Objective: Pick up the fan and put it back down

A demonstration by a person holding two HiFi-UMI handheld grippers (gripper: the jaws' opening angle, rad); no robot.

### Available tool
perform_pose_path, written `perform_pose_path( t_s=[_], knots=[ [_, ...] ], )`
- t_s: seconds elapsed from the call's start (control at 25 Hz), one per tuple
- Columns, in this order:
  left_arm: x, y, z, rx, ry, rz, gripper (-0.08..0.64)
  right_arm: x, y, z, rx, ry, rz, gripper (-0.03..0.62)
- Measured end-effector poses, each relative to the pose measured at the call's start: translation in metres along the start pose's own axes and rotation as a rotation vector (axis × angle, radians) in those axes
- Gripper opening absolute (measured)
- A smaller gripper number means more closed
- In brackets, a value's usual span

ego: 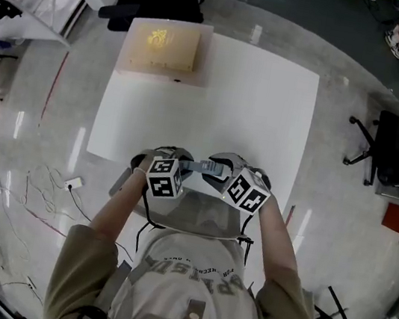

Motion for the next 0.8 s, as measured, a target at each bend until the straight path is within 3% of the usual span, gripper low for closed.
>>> perform_pose_path(
  t_s=[0.4,0.8],
  knots=[
    [-0.006,0.002,-0.001,-0.001,-0.084,-0.059,0.145,-0.004,0.004,-0.001,0.027,0.024,-0.020,0.189],
    [-0.015,0.009,0.001,0.062,-0.058,-0.020,0.179,-0.014,0.013,-0.006,0.035,0.069,-0.002,0.189]
  ],
)
Point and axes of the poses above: the fingertips, and each gripper's own axes: y forward along the fingers, z to its left, x out of its top, the point moved 9 cm from there along -y, backward along the fingers, and after that the axes turned 6 degrees about z, right-handed, at the moved point
